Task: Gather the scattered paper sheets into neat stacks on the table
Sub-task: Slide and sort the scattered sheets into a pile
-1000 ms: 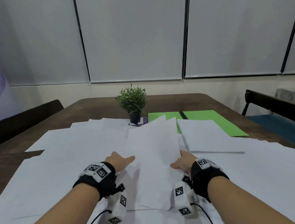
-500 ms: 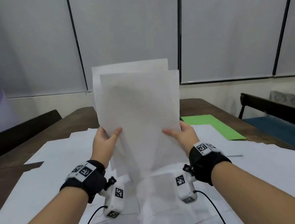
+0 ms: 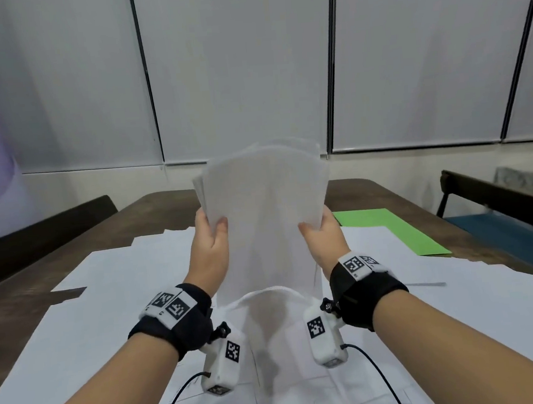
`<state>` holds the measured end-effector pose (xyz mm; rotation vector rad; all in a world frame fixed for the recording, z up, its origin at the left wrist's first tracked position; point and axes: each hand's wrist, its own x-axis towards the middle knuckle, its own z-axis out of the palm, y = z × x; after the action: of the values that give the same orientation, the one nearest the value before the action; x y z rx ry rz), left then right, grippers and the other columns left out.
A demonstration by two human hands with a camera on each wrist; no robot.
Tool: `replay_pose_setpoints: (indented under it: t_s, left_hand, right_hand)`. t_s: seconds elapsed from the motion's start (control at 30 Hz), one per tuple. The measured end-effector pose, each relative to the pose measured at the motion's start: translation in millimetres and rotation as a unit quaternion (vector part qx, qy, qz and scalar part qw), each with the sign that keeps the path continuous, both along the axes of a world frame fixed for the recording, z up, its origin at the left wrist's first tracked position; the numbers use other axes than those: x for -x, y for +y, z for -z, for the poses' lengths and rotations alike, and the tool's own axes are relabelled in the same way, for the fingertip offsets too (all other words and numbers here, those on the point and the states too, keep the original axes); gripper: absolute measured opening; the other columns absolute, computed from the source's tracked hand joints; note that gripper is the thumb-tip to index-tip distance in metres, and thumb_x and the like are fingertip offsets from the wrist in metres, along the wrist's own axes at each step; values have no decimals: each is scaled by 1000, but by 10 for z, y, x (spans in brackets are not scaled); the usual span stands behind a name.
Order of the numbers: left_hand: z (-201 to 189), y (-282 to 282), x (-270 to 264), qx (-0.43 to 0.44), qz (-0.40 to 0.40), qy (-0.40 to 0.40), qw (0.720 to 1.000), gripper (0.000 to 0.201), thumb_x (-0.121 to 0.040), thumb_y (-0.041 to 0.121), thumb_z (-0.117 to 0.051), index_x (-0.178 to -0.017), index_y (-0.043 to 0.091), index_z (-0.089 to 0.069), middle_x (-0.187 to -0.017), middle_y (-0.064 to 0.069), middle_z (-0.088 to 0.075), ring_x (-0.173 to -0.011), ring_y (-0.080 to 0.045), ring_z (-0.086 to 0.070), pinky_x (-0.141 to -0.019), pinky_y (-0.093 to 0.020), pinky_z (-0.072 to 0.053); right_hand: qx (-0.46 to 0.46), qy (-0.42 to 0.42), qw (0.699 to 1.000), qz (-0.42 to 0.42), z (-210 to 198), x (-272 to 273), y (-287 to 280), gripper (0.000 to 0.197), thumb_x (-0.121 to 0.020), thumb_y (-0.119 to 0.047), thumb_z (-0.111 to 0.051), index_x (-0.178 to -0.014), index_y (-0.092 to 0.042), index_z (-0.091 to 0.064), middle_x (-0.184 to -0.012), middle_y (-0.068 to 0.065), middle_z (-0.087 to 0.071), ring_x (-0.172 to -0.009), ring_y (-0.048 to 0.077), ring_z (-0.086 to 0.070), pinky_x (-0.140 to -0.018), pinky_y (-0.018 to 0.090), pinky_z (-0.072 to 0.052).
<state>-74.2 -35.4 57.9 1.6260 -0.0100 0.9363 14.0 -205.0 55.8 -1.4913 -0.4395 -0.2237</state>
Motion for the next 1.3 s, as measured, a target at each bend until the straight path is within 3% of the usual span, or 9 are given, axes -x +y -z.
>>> replay_pose_setpoints:
  t_s: [0.07,0.17,0.37,0.53,0.7,0.87,1.03,1.17,1.3]
  left_hand:
    - [-102,-16,-3,3,-9,-37,999,34,-99,12,-45,-132,14,-38,-118,6,-58,-110,-8,-59,-98,-29,-47]
    - [-182,1,3,21,-26,-57,998,39,-98,14,-50,-133,16,-34,-122,8,-55,-106,4,-58,-91,-15,-47]
    - [381,94,5,80,-16,117,990,37,-95,38,-51,-126,21,-41,-117,8,-58,-112,-13,-57,-98,-36,-46]
    - [546,-12,15,80,-28,124,989,14,-100,22,-46,-112,14,-47,-102,9,-60,-99,-12,-59,-73,-21,-46]
    - [406,-33,-37,107,-19,94,990,21,-99,25,-47,-118,17,-42,-106,6,-60,-96,-10,-60,-81,-28,-48]
    - [614,-64,-12,114,-5,235,965,30,-100,24,-43,-126,19,-28,-116,-2,-53,-102,-20,-54,-83,-33,-44]
    - [534,102,40,52,-15,287,956,26,-98,18,-45,-123,15,-43,-116,-2,-57,-103,-22,-57,-85,-35,-48]
    - [573,432,175,-1,-10,412,911,26,-93,21,-55,-116,8,-55,-107,-9,-60,-90,-20,-57,-71,-28,-43]
    - [795,999,378,-64,-172,494,850,60,-81,33,-72,-131,8,-50,-133,-18,-48,-119,-32,-49,-102,-38,-40]
  right_hand:
    - [-33,-13,999,14,-107,-13,-16,32,-85,5,-55,-93,-26,-52,-87,-4,-64,-77,12,-61,-73,24,-50]
    - [-49,-13,999,8,-161,-46,-12,35,-80,0,-65,-102,-23,-50,-96,0,-66,-84,15,-65,-78,30,-53]
    - [49,109,991,-58,450,-43,-32,44,-78,-7,-73,-118,-15,-54,-107,1,-69,-98,18,-67,-92,41,-53]
    - [53,106,993,-23,673,-32,-30,36,-83,2,-57,-116,-14,-60,-104,2,-70,-98,21,-67,-89,40,-54]
    - [13,87,996,-22,515,-61,-14,30,-86,-1,-59,-108,-20,-57,-106,5,-69,-97,23,-66,-89,39,-53]
    - [96,125,987,-26,736,23,-1,24,-92,-14,-59,-113,-21,-50,-115,3,-63,-104,20,-61,-99,39,-47]
    - [104,103,989,17,591,41,-102,25,-88,-7,-58,-112,-13,-59,-101,1,-64,-94,21,-63,-82,29,-49]
    - [207,157,966,2,688,33,-132,27,-82,-7,-60,-109,-9,-63,-105,11,-69,-94,28,-67,-86,38,-55]
    - [343,197,918,-14,935,1,-151,27,-85,-5,-57,-111,-5,-60,-109,13,-65,-101,28,-63,-83,30,-50]
